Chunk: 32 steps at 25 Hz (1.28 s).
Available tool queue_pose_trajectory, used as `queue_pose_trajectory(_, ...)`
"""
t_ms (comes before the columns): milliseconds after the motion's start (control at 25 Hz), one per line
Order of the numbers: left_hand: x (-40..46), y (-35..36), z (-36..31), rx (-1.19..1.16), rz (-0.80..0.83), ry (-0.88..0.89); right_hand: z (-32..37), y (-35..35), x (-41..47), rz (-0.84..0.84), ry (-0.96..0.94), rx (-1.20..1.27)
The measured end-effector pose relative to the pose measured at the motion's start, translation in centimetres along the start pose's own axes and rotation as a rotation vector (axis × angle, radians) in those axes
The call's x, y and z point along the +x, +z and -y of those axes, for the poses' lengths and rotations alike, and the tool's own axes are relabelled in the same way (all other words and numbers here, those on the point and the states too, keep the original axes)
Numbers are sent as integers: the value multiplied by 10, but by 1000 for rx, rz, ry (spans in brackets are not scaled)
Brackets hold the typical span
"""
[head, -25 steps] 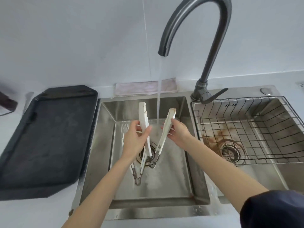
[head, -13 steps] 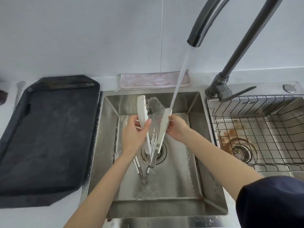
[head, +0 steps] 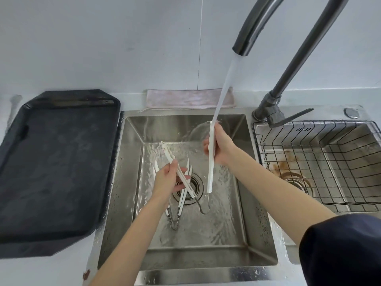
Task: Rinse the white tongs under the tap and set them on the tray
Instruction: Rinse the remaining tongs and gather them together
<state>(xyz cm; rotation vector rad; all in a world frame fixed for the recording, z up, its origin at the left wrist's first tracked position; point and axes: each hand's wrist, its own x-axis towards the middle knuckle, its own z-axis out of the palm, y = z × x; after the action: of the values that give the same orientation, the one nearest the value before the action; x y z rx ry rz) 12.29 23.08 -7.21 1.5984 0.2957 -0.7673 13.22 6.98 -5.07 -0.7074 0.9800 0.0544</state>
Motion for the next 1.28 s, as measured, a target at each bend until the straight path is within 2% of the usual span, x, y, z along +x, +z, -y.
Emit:
queue_pose_trajectory(200, 1, 8, -2, -33, 72, -21, 1, -1, -11, -8, -51, -26)
queue_pose_trajectory(400, 13, 35, -8, -51, 189, -104, -3, -23, -33, 36, -110, -207)
queue_pose_trajectory(600, 18, 62, -18, -140, 301, -208, 20, -25, -50, 35, -256, -320)
queue_pose_trajectory(840, 17, 75, -23, -166, 307, -245, 27, -26, -57, 50, -438, -451)
queue_pose_trajectory(1160, 20, 70, -27, -234, 351, -226, 19, -40, -45, -70, -581, -687)
queue_pose_trajectory(1280, 22, 66, -29, -279, 355, -240, 13, -55, -32, -174, -453, -610)
